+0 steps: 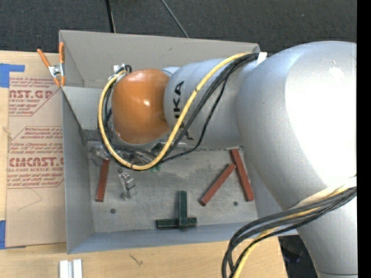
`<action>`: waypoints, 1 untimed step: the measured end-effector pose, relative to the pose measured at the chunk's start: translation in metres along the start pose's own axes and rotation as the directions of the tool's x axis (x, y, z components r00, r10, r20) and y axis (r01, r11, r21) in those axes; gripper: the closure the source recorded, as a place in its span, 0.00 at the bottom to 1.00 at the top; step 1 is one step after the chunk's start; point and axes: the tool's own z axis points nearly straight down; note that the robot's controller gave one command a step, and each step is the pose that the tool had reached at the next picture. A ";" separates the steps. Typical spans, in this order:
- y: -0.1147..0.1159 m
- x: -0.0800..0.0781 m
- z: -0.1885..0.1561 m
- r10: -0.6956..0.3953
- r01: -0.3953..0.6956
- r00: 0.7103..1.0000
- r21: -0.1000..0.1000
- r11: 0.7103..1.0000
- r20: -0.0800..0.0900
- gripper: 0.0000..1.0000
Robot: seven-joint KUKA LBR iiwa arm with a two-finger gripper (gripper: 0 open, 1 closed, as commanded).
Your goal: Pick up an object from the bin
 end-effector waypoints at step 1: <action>0.028 0.003 0.007 -0.267 0.267 0.964 -0.003 0.964 0.000 1.00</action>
Offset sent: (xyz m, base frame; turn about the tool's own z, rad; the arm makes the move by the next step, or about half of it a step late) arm 0.0000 0.0000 0.0000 0.0000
